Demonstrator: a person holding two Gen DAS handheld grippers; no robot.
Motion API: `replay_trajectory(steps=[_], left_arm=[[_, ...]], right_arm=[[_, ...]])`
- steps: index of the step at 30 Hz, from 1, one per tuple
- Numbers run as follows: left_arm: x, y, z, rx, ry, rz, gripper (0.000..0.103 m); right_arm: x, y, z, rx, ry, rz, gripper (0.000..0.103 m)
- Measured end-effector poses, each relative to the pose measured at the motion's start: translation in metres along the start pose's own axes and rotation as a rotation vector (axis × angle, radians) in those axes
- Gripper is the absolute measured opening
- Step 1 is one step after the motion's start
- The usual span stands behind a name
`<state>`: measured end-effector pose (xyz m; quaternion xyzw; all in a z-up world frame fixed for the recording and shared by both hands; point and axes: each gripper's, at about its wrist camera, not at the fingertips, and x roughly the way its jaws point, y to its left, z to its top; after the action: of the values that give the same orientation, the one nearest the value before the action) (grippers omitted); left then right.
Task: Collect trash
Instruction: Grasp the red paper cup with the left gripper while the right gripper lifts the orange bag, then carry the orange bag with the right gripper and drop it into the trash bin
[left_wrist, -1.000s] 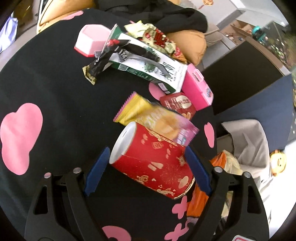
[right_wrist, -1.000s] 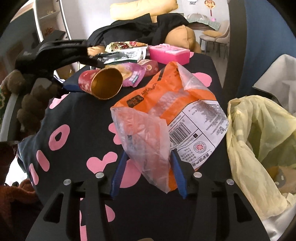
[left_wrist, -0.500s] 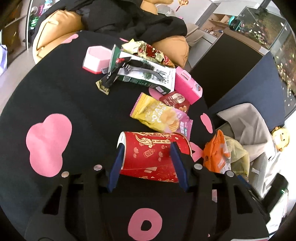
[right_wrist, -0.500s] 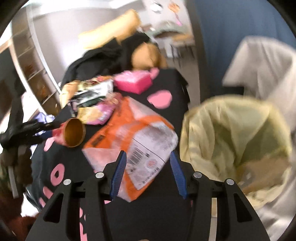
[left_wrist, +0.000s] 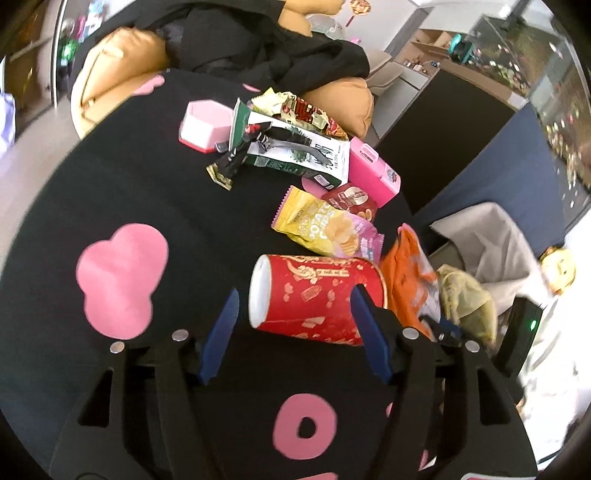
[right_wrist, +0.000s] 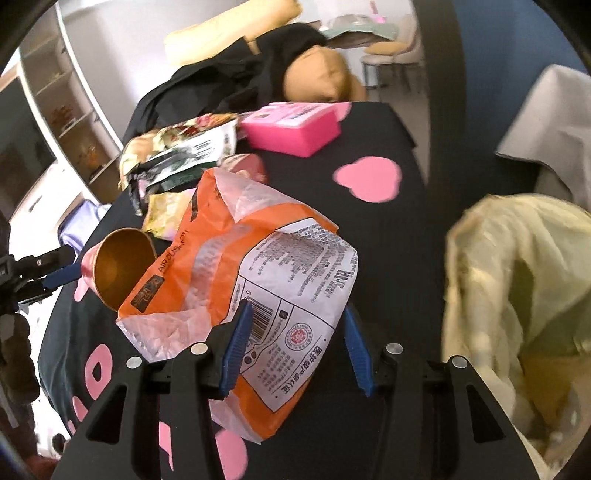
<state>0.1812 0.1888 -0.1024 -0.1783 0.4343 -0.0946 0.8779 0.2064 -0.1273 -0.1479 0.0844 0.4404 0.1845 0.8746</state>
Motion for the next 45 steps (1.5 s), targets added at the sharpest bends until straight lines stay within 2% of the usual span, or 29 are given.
replay_trajectory(steps=[1,4,7,11,13,15,20,23,26,27,28,31,36,39,45], left_arm=[[-0.002,-0.001,-0.002,0.013,-0.006,0.011,0.060],[-0.007,-0.005,-0.011,0.058,-0.023,0.022,0.061],[-0.006,-0.007,-0.015,0.080,-0.029,0.039,0.061],[-0.008,-0.007,-0.015,0.032,-0.035,0.042,0.061],[-0.015,-0.022,-0.018,0.070,-0.071,0.061,0.061],[-0.019,-0.046,-0.021,0.150,-0.101,0.102,0.062],[0.003,-0.103,-0.030,0.390,-0.142,0.308,0.062],[0.024,-0.114,-0.032,0.439,-0.121,0.387,0.062],[0.037,-0.109,-0.031,0.455,-0.109,0.464,0.061],[0.037,-0.105,-0.032,0.445,-0.107,0.467,0.058],[0.033,-0.098,-0.030,0.419,-0.106,0.456,0.047],[0.018,-0.083,-0.024,0.360,-0.131,0.430,0.027],[-0.022,-0.055,-0.009,0.240,-0.198,0.372,0.006],[-0.042,-0.040,-0.003,0.163,-0.218,0.323,0.004],[-0.058,-0.037,-0.002,0.109,-0.237,0.272,0.004]], right_arm=[[0.001,0.002,0.003,-0.016,0.002,0.022,0.023],[-0.009,0.009,0.011,-0.062,-0.029,0.017,0.012],[-0.028,0.010,0.019,-0.077,-0.081,0.013,0.008],[-0.048,0.001,0.021,-0.060,-0.123,-0.005,0.008],[-0.052,-0.004,0.018,-0.054,-0.124,-0.014,0.007],[-0.052,-0.010,0.014,-0.046,-0.114,-0.022,0.007],[-0.050,-0.021,0.007,0.001,-0.108,-0.016,0.008],[-0.053,-0.017,0.003,-0.018,-0.125,-0.022,0.007],[-0.056,-0.011,0.000,-0.047,-0.136,-0.022,0.007],[-0.057,-0.010,-0.001,-0.054,-0.139,-0.022,0.007],[-0.059,-0.008,-0.001,-0.063,-0.145,-0.021,0.007],[-0.064,-0.007,0.001,-0.068,-0.158,-0.018,0.007],[-0.075,-0.001,0.008,-0.076,-0.179,-0.005,0.007],[-0.085,0.009,0.013,-0.111,-0.202,-0.011,0.007],[-0.105,0.025,0.028,-0.167,-0.232,-0.005,0.007]])
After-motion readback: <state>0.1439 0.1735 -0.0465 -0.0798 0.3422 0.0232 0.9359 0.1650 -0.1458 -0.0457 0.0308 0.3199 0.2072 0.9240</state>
